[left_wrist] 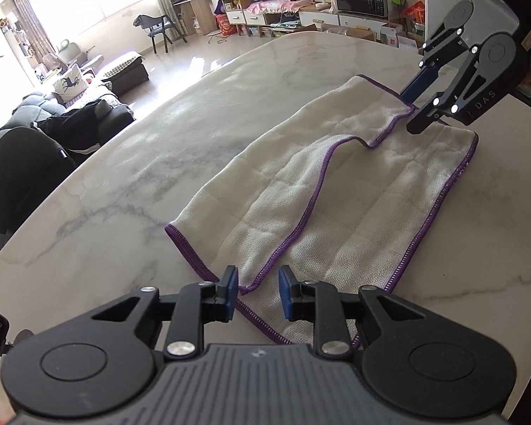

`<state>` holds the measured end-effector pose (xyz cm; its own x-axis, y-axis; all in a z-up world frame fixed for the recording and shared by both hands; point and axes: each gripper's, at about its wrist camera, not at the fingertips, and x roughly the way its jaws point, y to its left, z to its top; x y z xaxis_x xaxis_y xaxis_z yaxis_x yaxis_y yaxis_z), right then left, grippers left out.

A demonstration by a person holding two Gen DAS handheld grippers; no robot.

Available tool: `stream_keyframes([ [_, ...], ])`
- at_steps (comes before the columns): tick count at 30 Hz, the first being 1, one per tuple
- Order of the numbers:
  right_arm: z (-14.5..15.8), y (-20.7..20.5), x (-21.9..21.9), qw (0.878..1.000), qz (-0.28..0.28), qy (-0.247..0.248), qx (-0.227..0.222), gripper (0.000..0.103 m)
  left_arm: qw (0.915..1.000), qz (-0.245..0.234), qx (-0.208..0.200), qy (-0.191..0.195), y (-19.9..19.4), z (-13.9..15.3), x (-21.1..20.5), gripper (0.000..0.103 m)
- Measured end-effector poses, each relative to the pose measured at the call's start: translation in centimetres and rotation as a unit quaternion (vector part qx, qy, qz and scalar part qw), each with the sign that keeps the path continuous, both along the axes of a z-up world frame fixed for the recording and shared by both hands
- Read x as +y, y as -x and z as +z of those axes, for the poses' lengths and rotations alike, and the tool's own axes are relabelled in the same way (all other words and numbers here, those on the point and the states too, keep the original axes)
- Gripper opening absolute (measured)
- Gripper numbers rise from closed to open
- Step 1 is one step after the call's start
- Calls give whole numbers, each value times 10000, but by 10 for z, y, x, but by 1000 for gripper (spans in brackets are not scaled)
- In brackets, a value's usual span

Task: Fold towel
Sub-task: 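Lift the held edge with both grippers and fold it over onto the towel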

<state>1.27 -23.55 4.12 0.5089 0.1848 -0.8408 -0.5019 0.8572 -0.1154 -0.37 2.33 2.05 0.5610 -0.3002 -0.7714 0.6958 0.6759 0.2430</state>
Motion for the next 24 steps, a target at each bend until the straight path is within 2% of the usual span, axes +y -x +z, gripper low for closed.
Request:
stream_keyframes([
  [5,-5,-8,-5,9998,-75,-129,103,31,10000,-11,77,-2,-4,-5,-4,25],
  [7,-6,-10,-9,9996,-118,-211,160,24,9999,29,164,-12,-7,-8,-3,19],
  [9,-6,-10,-12,9993,-132,-298,200,10,9997,63,244,46,-10,-9,-1,11],
  [11,-6,-11,-13,9990,-173,-342,210,5,9992,120,349,153,-13,-7,1,6],
  [24,15,-7,-17,9983,-203,-547,-62,2,9960,519,314,656,-13,15,16,2],
])
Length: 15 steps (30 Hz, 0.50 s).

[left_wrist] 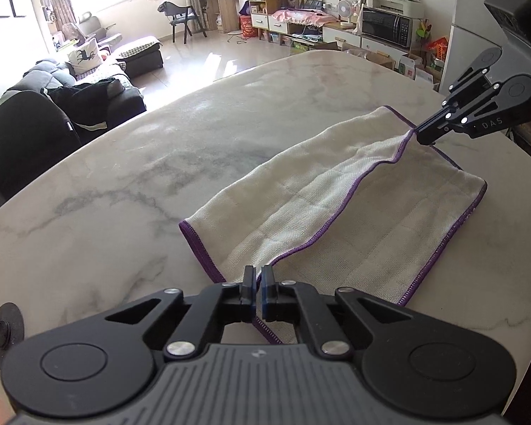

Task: Fold towel
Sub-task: 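Lift the held edge with both grippers and fold it over onto the towel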

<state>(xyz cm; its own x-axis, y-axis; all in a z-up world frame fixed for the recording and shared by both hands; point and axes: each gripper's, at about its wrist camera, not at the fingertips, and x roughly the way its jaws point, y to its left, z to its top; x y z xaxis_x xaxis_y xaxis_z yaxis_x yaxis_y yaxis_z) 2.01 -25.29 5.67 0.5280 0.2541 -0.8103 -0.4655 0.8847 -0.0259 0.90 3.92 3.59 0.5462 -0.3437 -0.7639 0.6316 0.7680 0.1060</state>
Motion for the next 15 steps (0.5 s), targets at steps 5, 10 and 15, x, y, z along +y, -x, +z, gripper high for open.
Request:
stream_keyframes([
  [5,5,7,-1,10000,49,-1,-50,2,9998,-17,8,199,8,6,5,1],
  [10,8,19,-1,9999,131,0,-65,2,9996,-68,6,265,18,8,7,1],
  [15,10,33,0,9997,245,14,-94,2,9994,-122,78,328,33,7,10,1],
])
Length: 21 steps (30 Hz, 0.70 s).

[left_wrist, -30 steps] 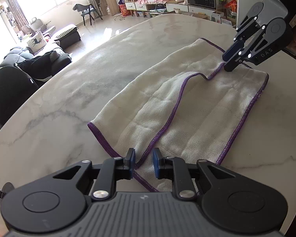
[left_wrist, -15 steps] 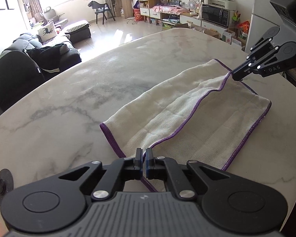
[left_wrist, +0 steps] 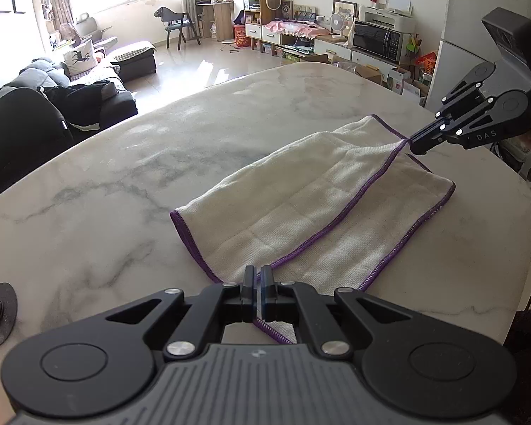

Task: Fold towel
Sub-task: 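Lift the held edge with both grippers and fold it over onto the towel, then hold the folded edge with the left gripper while the right gripper pulls the other end taut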

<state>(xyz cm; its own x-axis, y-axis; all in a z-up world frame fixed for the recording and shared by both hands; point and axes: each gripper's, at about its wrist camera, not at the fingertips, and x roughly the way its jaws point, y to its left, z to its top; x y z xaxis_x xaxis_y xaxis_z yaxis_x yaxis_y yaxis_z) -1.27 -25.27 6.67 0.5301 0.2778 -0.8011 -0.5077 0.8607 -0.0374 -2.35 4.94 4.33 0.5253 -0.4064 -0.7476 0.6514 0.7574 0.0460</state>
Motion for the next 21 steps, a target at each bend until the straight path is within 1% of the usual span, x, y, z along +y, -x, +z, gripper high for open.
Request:
stream_keyframes([
  [3,1,7,-1,10000,24,9,-33,2,10000,-83,2,41,7,-1,1,1],
  [5,2,7,-2,10000,0,-16,-13,3,9998,-149,-76,-126,10,-4,0,3],
  [8,8,5,-1,9999,-57,-34,-85,2,9982,-237,-382,-409,13,-11,-7,9],
  [10,14,3,0,9998,-69,-72,-148,2,9972,-268,-482,-504,10,-14,-8,12],
  [11,18,2,1,9998,-68,-85,-182,2,9967,-302,-523,-549,10,-16,-10,22],
  [12,21,0,2,9997,-71,-84,-210,2,9963,-312,-560,-577,9,-17,-11,35],
  [13,26,-3,4,9997,-78,-71,-241,2,9956,-319,-634,-618,8,-18,-12,37],
  [16,39,-13,8,9995,-102,-74,-302,2,9933,-403,-801,-733,6,-21,-18,36],
  [21,57,-34,17,9993,-117,-88,-349,2,9902,-622,-925,-838,2,-26,-36,37],
])
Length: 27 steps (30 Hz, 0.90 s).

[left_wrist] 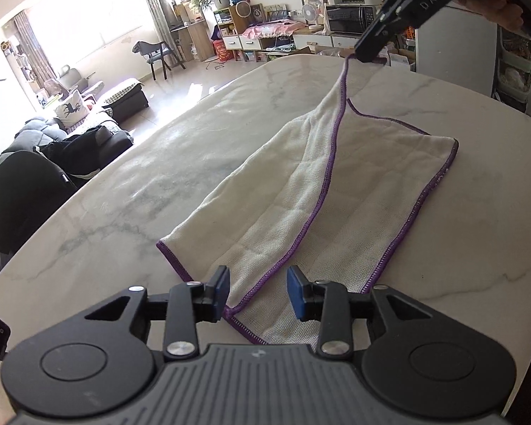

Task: Fold towel
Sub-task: 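Hold the folded edge with the left gripper while the right gripper pulls the other end taut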

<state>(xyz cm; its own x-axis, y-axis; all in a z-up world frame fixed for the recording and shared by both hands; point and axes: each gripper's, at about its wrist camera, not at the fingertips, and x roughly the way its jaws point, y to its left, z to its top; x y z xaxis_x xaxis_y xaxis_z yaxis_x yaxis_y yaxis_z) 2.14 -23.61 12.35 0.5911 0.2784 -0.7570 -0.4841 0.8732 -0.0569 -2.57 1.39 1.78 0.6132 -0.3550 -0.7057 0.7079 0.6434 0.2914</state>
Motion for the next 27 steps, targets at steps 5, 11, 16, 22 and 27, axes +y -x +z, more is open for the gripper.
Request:
stream_keyframes([
  [5,7,-11,6,10000,-5,-3,-14,2,9997,-215,-106,-35,-5,-6,-23,37],
  [11,12,-16,5,10000,-54,-43,-47,2,9996,-193,-111,-190,-15,-19,-40,37],
  [16,14,-15,-2,9999,-102,-72,-77,2,9996,57,-149,-244,-16,-21,-29,36],
  [22,7,-10,-9,9998,-131,-124,-11,2,9985,489,58,-246,-24,-20,-2,20],
  [27,-6,-6,-14,9997,-161,-130,124,2,9976,623,225,-176,-26,-16,10,3],
])
